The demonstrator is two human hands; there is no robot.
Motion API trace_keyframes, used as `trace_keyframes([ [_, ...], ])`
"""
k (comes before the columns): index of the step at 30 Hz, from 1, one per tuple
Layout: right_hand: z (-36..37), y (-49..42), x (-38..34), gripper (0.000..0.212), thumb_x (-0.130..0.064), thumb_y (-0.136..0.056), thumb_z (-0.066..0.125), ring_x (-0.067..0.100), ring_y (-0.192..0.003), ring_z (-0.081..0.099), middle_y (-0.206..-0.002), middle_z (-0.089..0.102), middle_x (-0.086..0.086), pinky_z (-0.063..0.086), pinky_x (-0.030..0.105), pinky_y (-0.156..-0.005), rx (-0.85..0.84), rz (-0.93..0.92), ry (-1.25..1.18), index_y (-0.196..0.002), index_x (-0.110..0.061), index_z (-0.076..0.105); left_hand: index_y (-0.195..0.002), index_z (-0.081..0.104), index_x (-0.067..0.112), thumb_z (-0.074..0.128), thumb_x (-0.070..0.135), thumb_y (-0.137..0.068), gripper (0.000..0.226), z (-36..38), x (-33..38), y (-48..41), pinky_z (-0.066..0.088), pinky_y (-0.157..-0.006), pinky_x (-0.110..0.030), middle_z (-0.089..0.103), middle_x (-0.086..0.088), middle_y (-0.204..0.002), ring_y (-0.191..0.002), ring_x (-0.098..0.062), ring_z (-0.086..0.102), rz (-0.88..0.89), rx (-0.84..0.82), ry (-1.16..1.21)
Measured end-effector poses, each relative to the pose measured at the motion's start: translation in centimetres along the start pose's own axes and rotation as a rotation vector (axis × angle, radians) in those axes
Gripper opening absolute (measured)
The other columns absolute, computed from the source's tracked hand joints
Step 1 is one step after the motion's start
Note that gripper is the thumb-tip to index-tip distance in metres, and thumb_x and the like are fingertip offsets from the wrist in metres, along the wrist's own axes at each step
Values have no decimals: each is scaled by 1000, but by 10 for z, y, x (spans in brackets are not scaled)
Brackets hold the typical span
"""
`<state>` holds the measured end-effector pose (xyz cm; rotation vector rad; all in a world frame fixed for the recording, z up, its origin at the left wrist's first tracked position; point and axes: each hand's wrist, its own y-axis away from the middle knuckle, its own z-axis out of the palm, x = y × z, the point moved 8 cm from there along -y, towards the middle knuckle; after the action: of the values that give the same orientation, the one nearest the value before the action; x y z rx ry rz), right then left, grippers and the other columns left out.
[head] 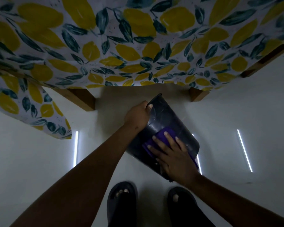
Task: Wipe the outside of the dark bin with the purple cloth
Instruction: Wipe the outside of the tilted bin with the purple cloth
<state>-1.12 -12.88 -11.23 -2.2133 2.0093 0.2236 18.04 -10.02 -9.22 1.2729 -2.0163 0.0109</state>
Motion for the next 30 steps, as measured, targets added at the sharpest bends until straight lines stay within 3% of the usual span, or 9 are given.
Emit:
trace_keyframes([
  [5,-13,-37,58,51,-40,-100,26,22,-148,13,-159,23,-5,23,48,-115,40,399,-293,-150,-34,22,-94,53,8,39,32,-100,28,0,1,2,33,-71,-28,59,-13,-91,-92,-32,59,36,-77,93],
  [8,-11,-41,80,52,-42,-99,23,20,-146,20,-158,26,-4,28,46,-115,74,505,-381,-150,-30,25,-114,55,11,46,31,-97,28,-4,-11,17,39,-72,-24,61,-3,-102,-96,-21,59,37,-144,226],
  [11,-8,-37,103,50,-37,-101,30,21,-144,26,-157,29,-1,32,47,-113,84,631,-499,-150,-29,26,-123,54,14,43,38,-97,36,-3,-27,32,46,-92,-29,64,-8,-119,-111,-23,59,54,-122,145],
  [13,-8,-29,89,51,-38,-101,28,24,-146,21,-158,26,-1,30,48,-114,71,593,-355,-151,-30,21,-118,56,15,41,39,-97,36,-2,-29,26,43,-98,-35,65,-10,-120,-113,-27,58,43,-74,119],
  [16,2,-13,30,56,-40,-98,27,30,-147,14,-160,20,0,22,50,-115,-15,284,-34,-152,-33,14,-115,57,15,40,39,-98,35,0,-25,18,44,-97,-35,66,-11,-119,-111,-28,59,55,-50,104],
  [18,2,-14,18,57,-40,-98,29,29,-148,11,-161,17,-2,17,49,-115,-31,192,-22,-153,-35,15,-119,56,13,39,39,-98,38,2,-28,19,45,-99,-37,65,-11,-121,-112,-28,59,65,-67,126],
  [25,-16,-67,104,49,-37,-102,31,22,-145,24,-156,30,1,28,43,-115,80,634,-504,-150,-26,28,-117,56,10,38,38,-99,37,1,-23,19,46,-98,-37,65,-13,-118,-110,-28,60,52,-55,145],
  [27,-16,-52,93,49,-36,-102,30,23,-146,21,-157,29,1,26,45,-116,81,620,-440,-150,-27,26,-117,56,10,38,38,-99,38,2,-25,19,44,-96,-35,66,-13,-118,-110,-29,60,39,-52,137],
  [30,-6,-21,30,55,-38,-97,29,29,-147,12,-159,23,-2,20,51,-115,-9,332,-79,-151,-34,18,-119,56,12,38,39,-99,39,2,-28,17,44,-95,-34,65,-14,-120,-112,-30,60,28,-47,127],
])
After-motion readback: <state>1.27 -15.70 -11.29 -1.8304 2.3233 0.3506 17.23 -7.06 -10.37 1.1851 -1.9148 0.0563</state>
